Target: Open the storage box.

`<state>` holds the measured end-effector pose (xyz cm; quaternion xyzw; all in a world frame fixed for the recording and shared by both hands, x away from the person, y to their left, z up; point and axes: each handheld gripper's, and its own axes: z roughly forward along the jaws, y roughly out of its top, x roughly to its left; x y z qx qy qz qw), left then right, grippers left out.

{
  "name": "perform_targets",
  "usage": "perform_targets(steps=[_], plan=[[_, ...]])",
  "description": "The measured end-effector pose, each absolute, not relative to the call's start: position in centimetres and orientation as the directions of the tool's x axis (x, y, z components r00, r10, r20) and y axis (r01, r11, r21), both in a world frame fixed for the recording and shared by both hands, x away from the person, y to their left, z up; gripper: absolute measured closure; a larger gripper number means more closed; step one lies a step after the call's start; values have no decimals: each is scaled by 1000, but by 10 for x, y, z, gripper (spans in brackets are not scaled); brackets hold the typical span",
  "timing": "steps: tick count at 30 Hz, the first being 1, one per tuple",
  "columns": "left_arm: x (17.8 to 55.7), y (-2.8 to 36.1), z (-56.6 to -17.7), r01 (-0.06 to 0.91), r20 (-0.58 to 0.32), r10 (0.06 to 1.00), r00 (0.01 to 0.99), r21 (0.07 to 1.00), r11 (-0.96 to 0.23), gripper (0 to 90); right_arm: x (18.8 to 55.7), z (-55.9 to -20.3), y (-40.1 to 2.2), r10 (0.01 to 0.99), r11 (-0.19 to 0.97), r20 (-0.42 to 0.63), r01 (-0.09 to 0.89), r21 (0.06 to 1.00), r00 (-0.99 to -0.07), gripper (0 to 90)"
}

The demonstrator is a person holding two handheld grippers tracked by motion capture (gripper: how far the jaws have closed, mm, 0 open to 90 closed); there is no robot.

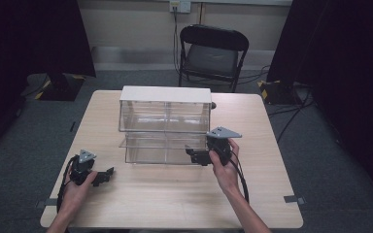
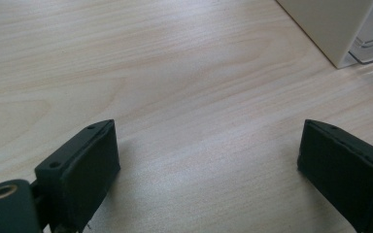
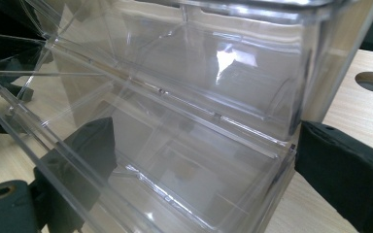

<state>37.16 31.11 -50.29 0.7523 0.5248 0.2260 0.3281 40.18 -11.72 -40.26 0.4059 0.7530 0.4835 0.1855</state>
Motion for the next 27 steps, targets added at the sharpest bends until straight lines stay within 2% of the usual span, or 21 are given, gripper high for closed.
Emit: perform_targets(steps=[27], plan=[[372,311,-503,641,-4,938,347,730,-234,74,403,-396,-118,790,187,123,428,884,-600,72]])
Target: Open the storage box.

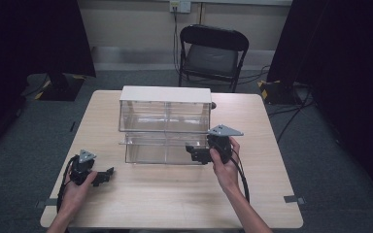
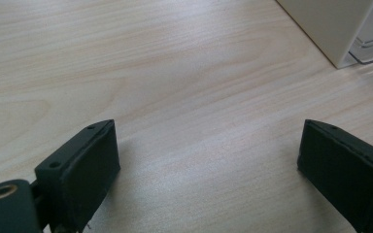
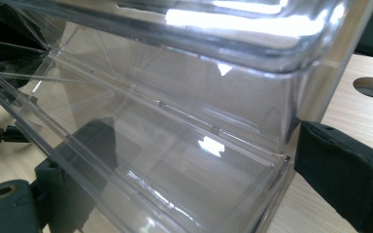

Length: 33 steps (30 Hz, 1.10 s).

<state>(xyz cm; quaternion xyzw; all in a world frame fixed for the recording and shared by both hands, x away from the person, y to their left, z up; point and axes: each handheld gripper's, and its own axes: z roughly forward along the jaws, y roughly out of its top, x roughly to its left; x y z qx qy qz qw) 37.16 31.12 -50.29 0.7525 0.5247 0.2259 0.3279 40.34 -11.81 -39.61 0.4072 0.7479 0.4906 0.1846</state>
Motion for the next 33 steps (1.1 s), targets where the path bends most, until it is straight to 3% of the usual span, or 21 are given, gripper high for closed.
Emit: perform_targets(steps=[33], plan=[[372,311,-503,641,-4,938,347,731,-234,73,404,-385,-120,787,137,141,394,909,-600,68]])
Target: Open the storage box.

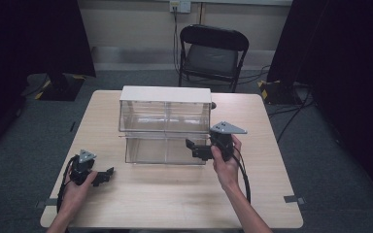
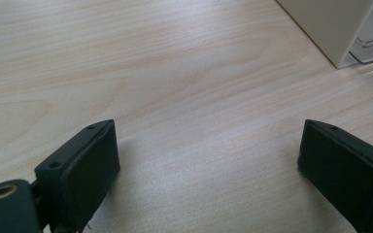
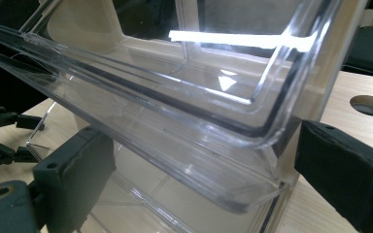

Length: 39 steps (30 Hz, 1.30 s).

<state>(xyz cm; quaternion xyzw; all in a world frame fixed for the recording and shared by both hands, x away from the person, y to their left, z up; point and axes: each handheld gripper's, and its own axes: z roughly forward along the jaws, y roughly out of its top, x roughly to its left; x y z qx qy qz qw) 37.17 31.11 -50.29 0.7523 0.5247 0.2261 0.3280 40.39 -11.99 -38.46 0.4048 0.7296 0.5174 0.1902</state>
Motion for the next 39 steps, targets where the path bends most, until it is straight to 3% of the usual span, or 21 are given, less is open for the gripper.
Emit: perform_targets(steps=[39], plan=[[372,311,-503,641,-4,938,347,731,-234,73,406,-385,-120,777,116,165,396,911,-607,44]])
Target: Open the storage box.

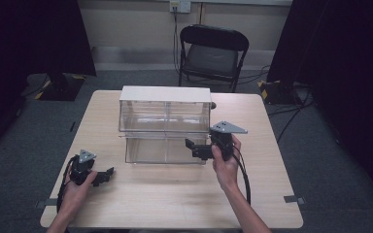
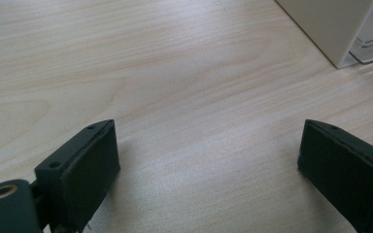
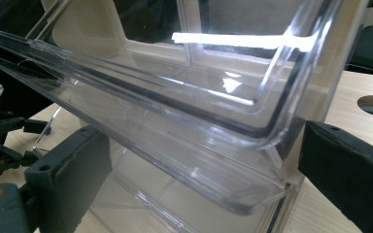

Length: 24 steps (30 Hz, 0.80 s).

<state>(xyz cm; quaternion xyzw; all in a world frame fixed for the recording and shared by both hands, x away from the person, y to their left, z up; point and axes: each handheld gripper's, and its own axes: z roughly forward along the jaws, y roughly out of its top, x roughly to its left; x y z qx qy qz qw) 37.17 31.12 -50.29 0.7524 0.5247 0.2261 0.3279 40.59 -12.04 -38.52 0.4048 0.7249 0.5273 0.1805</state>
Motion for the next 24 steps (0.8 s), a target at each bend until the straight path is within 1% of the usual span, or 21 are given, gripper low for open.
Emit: perform_targets(steps=[24], plan=[[372,311,-503,641,-4,938,347,731,-234,73,406,-384,-122,770,121,167,398,909,-616,45]])
